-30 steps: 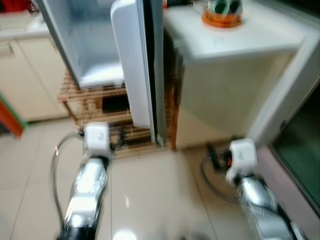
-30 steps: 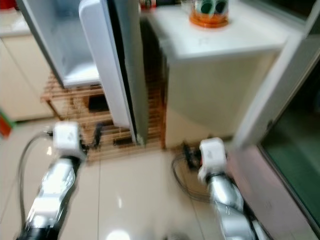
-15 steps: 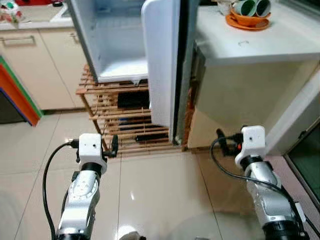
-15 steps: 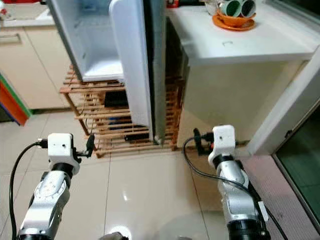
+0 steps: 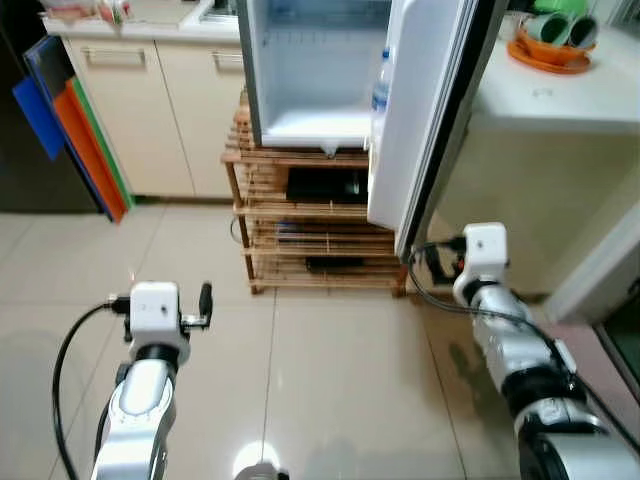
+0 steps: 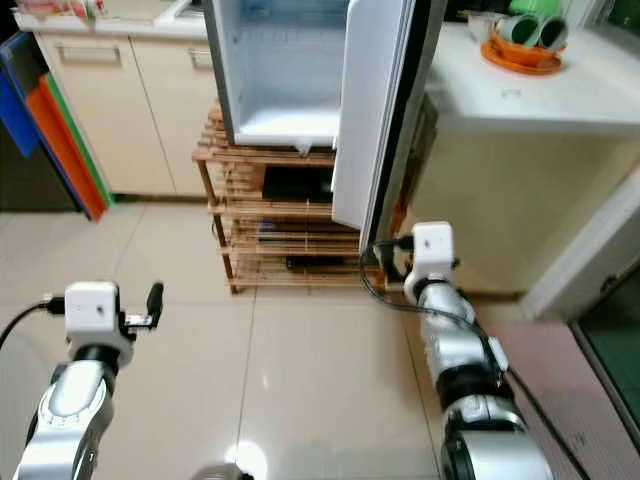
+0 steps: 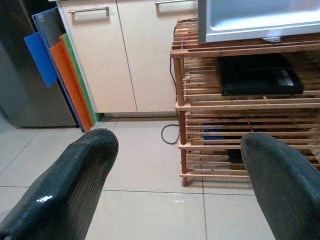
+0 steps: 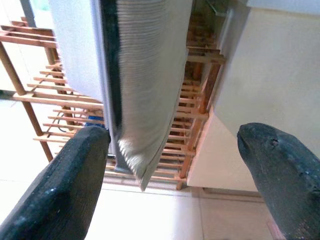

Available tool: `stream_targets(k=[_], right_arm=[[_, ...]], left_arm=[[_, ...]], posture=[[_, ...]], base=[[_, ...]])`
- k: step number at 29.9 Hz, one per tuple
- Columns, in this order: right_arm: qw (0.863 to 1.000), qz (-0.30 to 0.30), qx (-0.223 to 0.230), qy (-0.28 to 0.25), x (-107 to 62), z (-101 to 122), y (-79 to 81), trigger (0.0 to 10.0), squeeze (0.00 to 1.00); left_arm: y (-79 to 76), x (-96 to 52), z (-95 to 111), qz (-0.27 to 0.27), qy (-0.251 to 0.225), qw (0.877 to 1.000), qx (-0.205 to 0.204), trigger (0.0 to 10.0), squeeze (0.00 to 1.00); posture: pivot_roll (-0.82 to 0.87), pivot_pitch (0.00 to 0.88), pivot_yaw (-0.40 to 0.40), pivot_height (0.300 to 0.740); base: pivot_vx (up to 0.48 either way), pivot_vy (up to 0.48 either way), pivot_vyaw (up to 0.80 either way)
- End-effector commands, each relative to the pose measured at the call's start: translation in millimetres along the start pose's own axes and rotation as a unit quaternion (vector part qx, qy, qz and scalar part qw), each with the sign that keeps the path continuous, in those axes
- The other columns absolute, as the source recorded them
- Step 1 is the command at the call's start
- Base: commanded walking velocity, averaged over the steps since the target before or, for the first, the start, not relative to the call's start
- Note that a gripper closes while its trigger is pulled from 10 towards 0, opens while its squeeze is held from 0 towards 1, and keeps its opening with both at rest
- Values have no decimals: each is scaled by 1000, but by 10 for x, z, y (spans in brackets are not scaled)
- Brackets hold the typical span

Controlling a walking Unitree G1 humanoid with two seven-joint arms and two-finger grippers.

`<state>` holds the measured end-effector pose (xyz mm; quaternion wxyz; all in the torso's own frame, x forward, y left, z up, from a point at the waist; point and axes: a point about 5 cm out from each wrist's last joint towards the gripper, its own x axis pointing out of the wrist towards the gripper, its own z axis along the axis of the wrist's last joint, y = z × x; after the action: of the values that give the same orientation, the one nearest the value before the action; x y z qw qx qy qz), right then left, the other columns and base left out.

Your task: Restocking fridge

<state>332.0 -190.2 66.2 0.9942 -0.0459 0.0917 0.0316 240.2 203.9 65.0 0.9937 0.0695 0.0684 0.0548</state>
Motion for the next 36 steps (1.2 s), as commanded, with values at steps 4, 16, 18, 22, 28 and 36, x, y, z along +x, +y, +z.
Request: stream_targets(k=[4, 16, 18, 22, 28, 36], right_arm=[[1000, -4, 5, -17, -88, -99, 38, 10000, 78], [993, -49, 0, -108, -466, 24, -56, 10000, 90], [992, -50, -1, -118, -585, 26, -10, 10000, 90], [994, -35, 7, -101, -823, -73, 74, 10000, 98], [996, -31, 5, -88, -811, -82, 101, 10000, 102], [996, -26, 3, -83, -797, -24, 147, 10000, 102]], left_arm=[[-197, 64, 102, -35, -12, 999, -2, 10000, 0], [-325, 104, 359, -46, -60, 996, -36, 10000, 0], [-314, 80, 384, -49, -62, 996, -39, 10000, 0], [-370, 92, 345, -73, -43, 996, -27, 10000, 0], [-471, 189, 477, -101, -56, 993, -4, 10000, 0], [-584, 253, 532, -128, -47, 991, 1, 10000, 0]], posture=[[-3, 22, -3, 740], [-42, 9, -3, 740], [-41, 6, -3, 740], [-45, 0, -2, 740], [-57, 0, 9, 740], [-56, 0, 15, 740]], base=[[0, 0, 0], [0, 0, 0], [386, 285, 0], [408, 141, 0], [436, 0, 0], [353, 0, 0]])
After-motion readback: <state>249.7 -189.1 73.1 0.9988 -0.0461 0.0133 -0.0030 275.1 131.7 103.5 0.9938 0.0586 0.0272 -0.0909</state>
